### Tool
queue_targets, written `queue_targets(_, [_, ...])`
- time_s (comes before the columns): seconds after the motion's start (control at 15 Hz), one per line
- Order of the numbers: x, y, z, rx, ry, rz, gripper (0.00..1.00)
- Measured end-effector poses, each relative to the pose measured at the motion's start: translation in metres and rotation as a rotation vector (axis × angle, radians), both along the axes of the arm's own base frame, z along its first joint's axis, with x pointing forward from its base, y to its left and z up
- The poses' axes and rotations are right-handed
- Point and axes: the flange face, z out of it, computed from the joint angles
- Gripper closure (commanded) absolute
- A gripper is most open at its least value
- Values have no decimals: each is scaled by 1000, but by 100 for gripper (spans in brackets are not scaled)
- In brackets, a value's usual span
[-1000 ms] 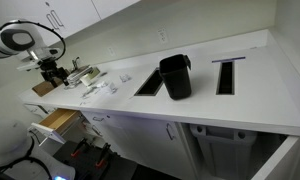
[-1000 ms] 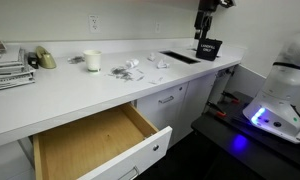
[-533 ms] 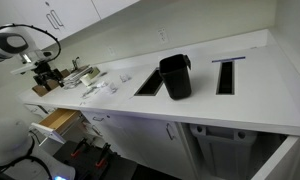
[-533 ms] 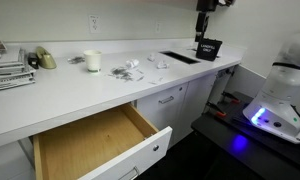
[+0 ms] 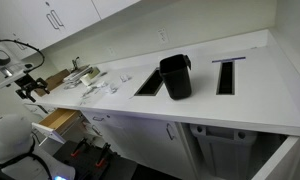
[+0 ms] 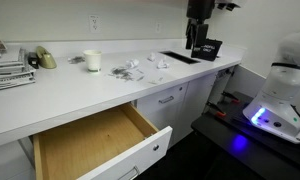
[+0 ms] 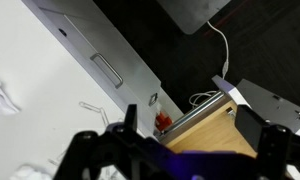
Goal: Close the drawer
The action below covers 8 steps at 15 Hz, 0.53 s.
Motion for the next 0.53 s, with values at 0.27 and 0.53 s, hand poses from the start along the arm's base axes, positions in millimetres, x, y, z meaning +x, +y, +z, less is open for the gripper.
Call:
queue_targets(0.27, [-31,62,-33,-54,-9,217,0])
queue_targets(0.53, [-54,90,-58,-77,17,338,0])
